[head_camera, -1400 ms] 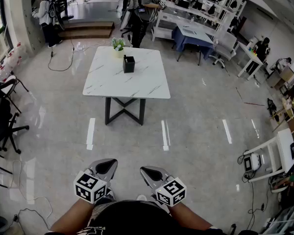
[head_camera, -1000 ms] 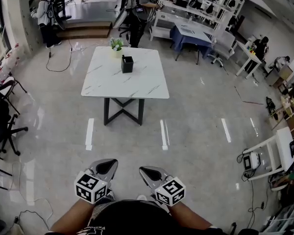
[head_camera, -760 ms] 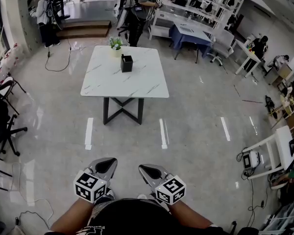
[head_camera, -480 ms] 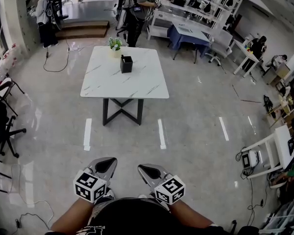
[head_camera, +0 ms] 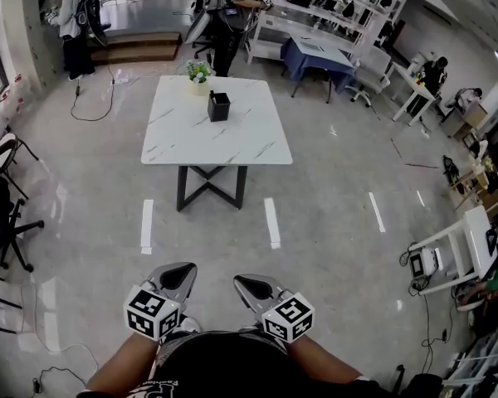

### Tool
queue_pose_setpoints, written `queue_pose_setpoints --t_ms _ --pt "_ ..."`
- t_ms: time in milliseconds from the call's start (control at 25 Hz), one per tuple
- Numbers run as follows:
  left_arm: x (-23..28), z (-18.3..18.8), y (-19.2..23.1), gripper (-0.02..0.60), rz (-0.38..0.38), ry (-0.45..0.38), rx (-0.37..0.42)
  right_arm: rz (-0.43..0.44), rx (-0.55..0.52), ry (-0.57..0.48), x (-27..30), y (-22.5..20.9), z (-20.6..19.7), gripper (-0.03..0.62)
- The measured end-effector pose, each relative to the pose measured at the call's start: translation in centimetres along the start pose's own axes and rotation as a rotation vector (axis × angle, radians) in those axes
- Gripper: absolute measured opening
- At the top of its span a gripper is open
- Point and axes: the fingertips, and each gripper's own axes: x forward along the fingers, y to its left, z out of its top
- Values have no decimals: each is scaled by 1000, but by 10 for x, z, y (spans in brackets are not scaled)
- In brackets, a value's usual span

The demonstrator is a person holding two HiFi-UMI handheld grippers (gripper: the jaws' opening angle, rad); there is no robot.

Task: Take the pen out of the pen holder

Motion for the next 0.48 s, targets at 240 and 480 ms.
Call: queue_pose_setpoints --t_ms 240,480 --pt "-19 -3 26 57 -15 16 9 -12 8 -5 27 21 4 0" --pt "-31 -12 47 57 -26 33 5 -22 17 5 46 35 0 0"
